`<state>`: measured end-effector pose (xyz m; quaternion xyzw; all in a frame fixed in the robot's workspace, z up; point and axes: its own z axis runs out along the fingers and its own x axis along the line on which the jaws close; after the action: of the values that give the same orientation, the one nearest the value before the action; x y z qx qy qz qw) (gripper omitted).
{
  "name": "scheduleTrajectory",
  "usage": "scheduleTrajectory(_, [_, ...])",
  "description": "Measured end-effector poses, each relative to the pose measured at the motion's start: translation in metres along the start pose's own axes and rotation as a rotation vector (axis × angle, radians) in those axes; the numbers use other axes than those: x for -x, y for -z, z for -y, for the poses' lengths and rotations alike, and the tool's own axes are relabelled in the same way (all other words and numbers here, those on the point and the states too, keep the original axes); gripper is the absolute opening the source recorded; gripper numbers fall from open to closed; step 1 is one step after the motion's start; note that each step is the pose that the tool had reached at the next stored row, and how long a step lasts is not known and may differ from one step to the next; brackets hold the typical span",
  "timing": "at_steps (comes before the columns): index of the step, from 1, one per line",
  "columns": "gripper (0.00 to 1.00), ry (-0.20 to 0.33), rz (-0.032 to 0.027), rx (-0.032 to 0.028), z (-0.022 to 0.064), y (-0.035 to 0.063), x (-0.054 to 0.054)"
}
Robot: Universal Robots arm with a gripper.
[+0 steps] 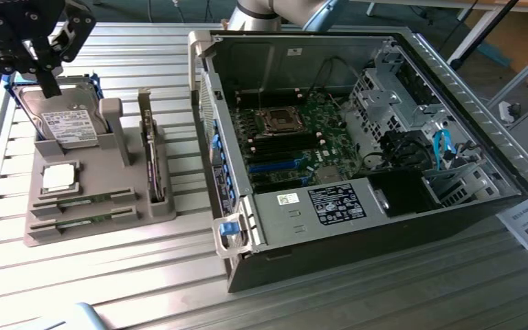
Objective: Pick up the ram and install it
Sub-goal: 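Pick up the ram and move it above insertion slot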
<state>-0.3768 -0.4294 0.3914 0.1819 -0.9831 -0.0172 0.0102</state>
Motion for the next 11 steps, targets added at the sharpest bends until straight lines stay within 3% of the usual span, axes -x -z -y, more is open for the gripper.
scheduleTrajectory(5, [0.10,0.053,-0.0020,-0.0007,0.0000,0.0000,0.0000])
scheduleTrajectory(11, [0.10,0.170,-0.0063,-0.0023,0.0001,0.0000,0.0000])
